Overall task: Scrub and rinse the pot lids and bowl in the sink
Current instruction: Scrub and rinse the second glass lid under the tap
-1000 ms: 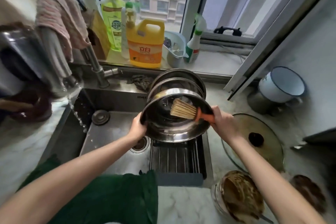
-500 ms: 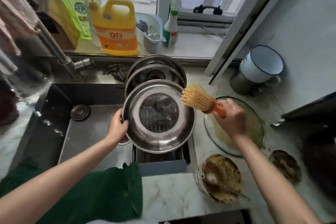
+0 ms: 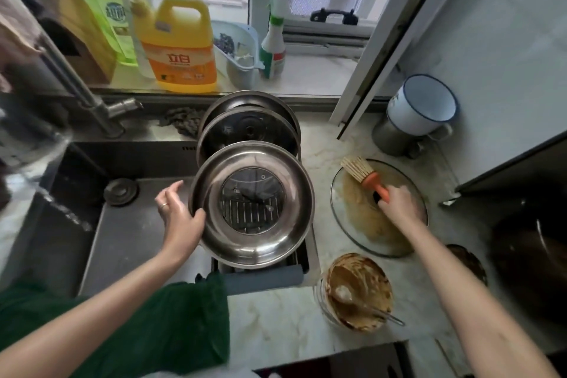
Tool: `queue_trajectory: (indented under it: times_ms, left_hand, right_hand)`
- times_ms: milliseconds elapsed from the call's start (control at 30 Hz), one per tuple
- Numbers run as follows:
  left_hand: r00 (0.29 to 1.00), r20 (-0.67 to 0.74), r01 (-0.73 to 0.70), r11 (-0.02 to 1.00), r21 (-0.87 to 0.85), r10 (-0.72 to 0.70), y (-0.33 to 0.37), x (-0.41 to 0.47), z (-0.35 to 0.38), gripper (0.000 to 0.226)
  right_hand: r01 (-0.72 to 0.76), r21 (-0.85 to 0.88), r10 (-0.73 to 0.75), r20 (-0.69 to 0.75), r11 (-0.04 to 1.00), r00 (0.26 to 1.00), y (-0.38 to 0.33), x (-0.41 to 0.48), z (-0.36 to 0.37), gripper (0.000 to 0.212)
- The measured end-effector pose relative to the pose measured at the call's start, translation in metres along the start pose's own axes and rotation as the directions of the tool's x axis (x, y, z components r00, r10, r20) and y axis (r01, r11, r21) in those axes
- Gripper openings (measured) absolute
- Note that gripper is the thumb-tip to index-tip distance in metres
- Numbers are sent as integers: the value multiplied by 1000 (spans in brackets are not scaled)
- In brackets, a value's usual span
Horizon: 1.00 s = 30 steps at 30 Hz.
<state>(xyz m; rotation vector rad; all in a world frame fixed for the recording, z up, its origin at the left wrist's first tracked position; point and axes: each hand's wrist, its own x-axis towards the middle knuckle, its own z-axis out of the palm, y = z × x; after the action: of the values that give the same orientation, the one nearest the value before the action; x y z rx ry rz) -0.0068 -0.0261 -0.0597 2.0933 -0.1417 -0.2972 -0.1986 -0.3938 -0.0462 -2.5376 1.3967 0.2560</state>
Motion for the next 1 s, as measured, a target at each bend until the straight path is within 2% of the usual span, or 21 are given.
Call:
queue_trajectory:
  times_ms: [133,267,333,433,533,667,733,800,867,900,1000]
  left_hand:
    - [990,16,-142,989,38,142,6,-7,-11,60]
    - [974,39,-226,973,44,224,15,-9,-18,56]
    - [971,61,-233,972,43,230,17,-8,-18,54]
    - [971,99,-220,975,19,217,22,-11,-14,49]
    - [947,151,-286,958,3,283,29,-16,-12,42]
    - [921,133,-371,929,11,366,42,-20,-11,42]
    - [903,169,-393,918,-46,395,51,-21,-13,40]
    - [890,243,-351,919,-181,387,61,-25,-23,35]
    - [864,366,-238,921,-308,346,69,-29,-27,22]
    - [848,431,-162,925,-345,309,71,-31,-33,23]
    - [805,573,157,877,-455,153,89,-39,-47,53]
  right_hand:
    - [79,-131,-74,45,988,996,4,-10,3,46]
    - [130,-118,-135,-36,985,990,6,-15,-5,50]
    - [150,-103,-157,-64,983,986,1,-9,-24,43]
    - [212,-91,-214,-15,973,977,-4,-6,-56,35]
    - [295,-104,-297,0,950,955,-9,-16,-81,29]
    - [439,-114,-437,43,891,898,-33,-37,-116,19]
    - [511,-109,-510,37,853,859,-48,-49,-128,15]
    - [573,-70,-573,13,817,819,-70,-65,-136,14]
    - [607,-13,-607,-6,795,795,-89,-76,-143,14]
    - [622,16,-622,-17,783,783,-104,-83,-146,13]
    - [664,81,-662,-51,743,747,-149,-105,-148,14]
